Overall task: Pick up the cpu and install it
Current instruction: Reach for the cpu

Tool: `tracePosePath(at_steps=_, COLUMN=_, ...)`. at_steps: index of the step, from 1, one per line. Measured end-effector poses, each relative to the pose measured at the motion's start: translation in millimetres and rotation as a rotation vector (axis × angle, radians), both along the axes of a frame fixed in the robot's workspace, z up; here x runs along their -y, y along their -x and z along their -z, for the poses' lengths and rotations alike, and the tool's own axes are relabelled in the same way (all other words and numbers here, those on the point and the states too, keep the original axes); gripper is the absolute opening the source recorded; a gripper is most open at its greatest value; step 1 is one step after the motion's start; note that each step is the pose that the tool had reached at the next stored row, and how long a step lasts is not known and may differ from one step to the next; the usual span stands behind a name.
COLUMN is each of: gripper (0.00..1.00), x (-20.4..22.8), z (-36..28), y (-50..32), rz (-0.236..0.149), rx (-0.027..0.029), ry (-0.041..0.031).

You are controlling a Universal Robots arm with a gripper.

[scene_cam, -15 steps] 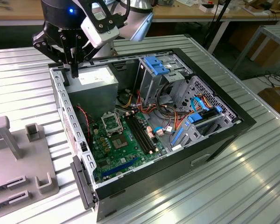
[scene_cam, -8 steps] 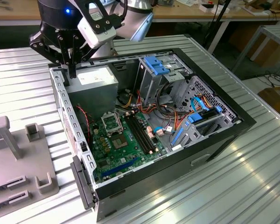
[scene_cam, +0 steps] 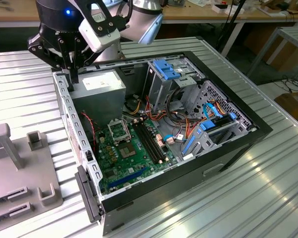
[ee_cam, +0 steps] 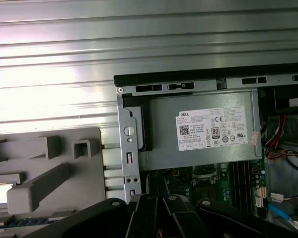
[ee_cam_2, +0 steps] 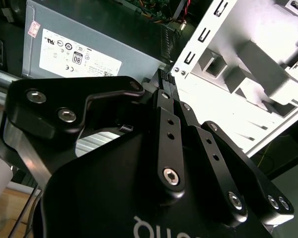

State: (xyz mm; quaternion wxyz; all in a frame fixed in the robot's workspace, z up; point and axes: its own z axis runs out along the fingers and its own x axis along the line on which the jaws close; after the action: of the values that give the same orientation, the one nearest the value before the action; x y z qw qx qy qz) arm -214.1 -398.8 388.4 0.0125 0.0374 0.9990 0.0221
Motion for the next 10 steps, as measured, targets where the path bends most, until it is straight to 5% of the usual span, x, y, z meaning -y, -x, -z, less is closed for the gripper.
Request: tracePosePath(at_steps=10, gripper=0.11, x=0.0, z=0.5, y=5.9, rz=0.000, rx=0.0000, ry=0.0000)
